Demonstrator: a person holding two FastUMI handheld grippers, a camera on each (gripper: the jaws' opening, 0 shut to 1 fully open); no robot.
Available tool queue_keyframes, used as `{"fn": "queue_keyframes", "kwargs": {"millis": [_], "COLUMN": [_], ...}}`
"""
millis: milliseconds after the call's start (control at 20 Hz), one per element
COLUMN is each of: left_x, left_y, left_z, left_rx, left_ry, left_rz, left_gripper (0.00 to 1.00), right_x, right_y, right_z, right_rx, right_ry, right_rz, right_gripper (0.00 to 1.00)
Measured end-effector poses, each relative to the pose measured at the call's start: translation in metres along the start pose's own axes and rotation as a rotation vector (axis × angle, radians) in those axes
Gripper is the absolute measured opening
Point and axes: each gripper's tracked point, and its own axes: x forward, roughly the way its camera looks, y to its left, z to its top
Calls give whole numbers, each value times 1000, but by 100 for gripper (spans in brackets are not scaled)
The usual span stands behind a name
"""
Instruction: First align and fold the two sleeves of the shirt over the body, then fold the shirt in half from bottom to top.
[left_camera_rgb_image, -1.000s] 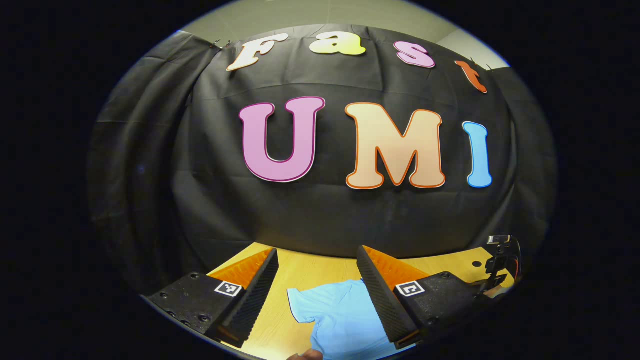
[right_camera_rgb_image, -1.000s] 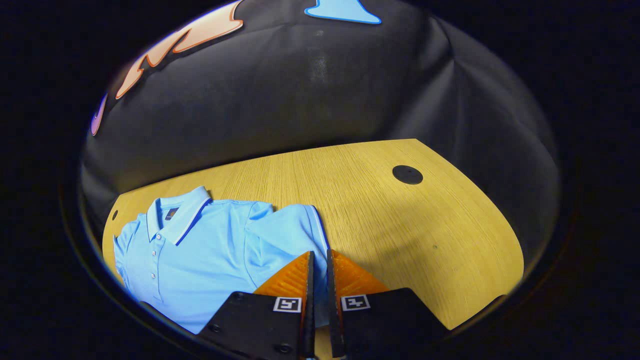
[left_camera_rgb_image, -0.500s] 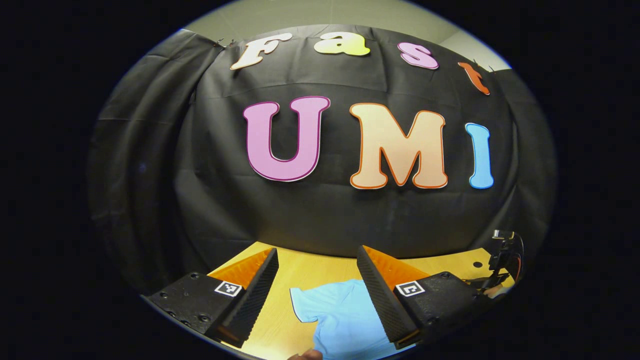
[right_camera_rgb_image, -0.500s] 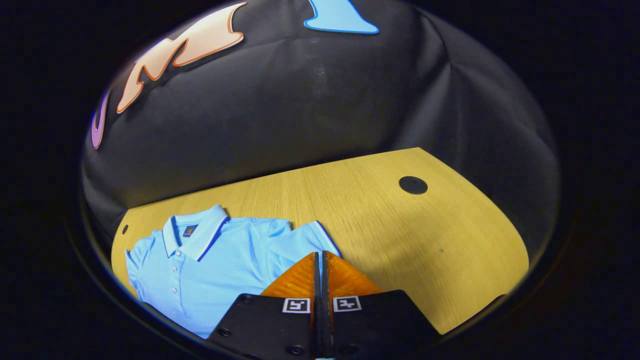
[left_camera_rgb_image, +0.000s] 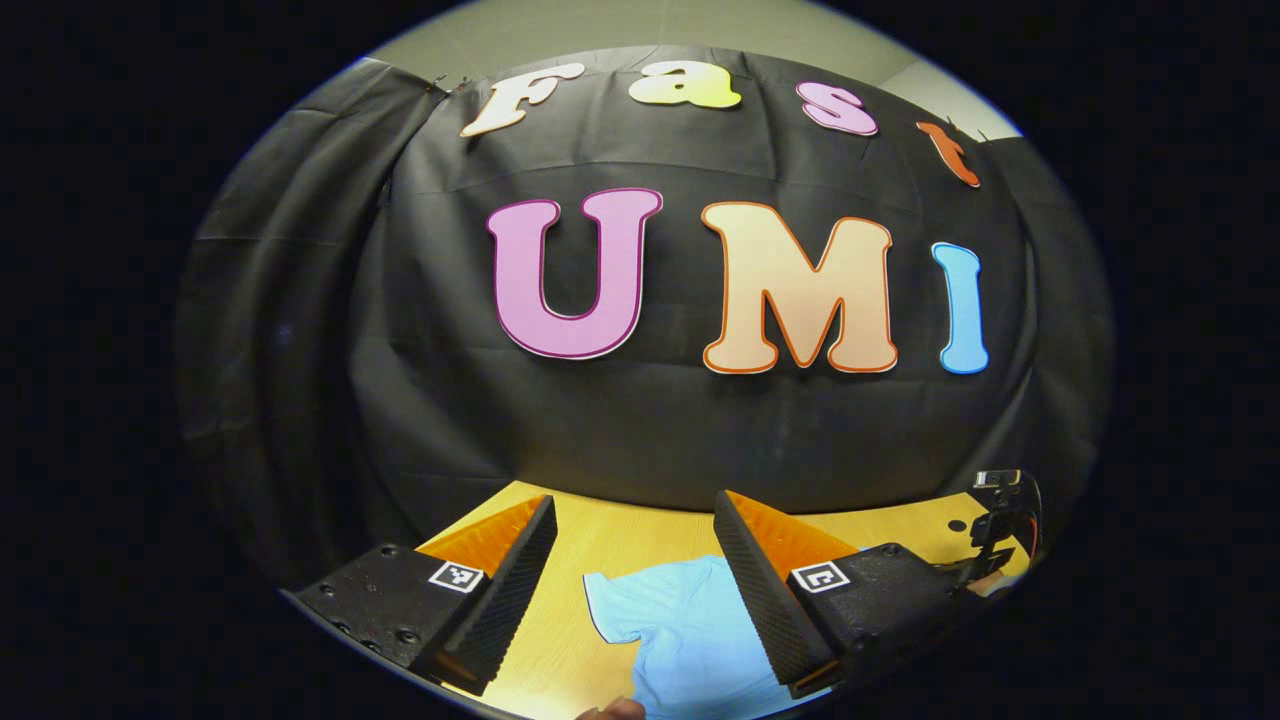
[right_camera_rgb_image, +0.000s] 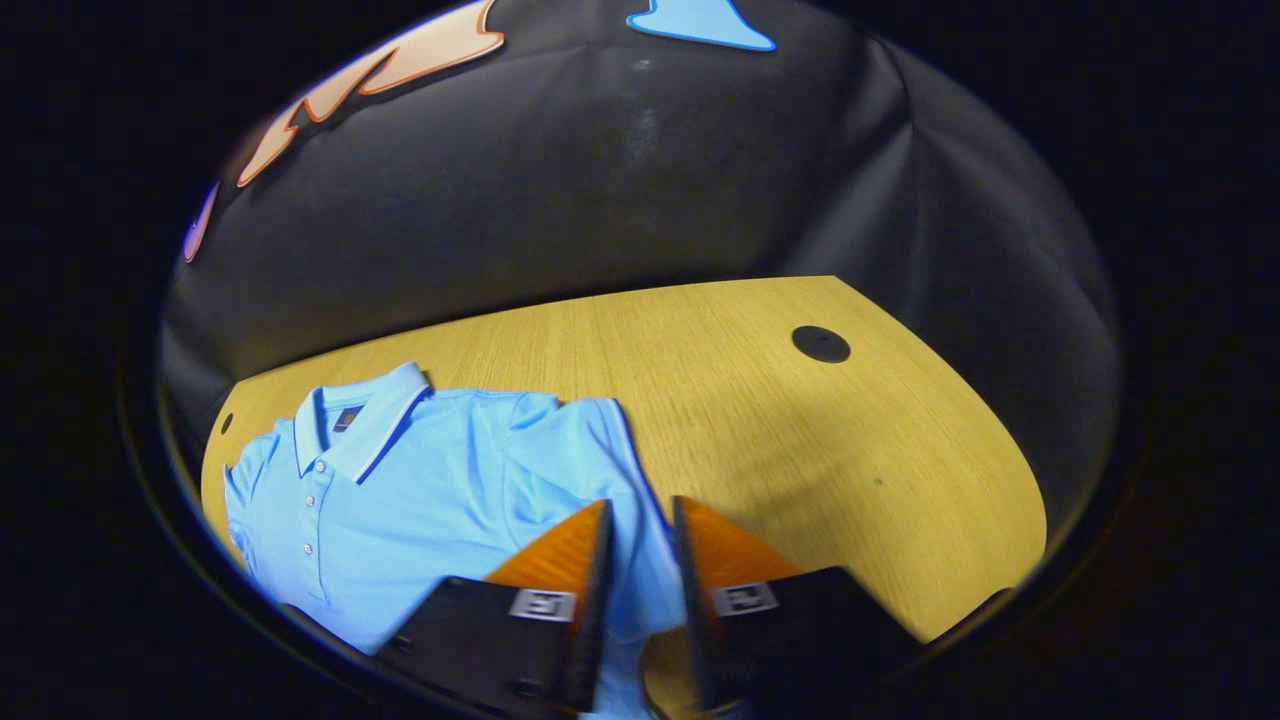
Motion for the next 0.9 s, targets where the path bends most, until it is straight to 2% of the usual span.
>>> {"fn": "queue_keyframes", "kwargs": {"millis": [100,300,550,700,900], "left_x": [1,2,4,8,16], "left_y": [2,7,3,9,21], "left_z": [0,2,-8,-14,-29], "left_rx": [4,8,-11,-22,-43], "left_ry": [2,-5,23,37,70], "left_rz": [3,15,6,13,33], "left_gripper": [96,95,96,96,96], "right_x": [-5,-20,-36,-41,-43], "right_y": [14,45,95,130,159], "right_z": [1,25,25,10,-17], "right_rx": [8,58,131,161,117], "right_ry": [-6,-71,-52,-21,25], "right_rz": [27,113,232,292,330], "right_gripper": [3,2,2,2,2]}}
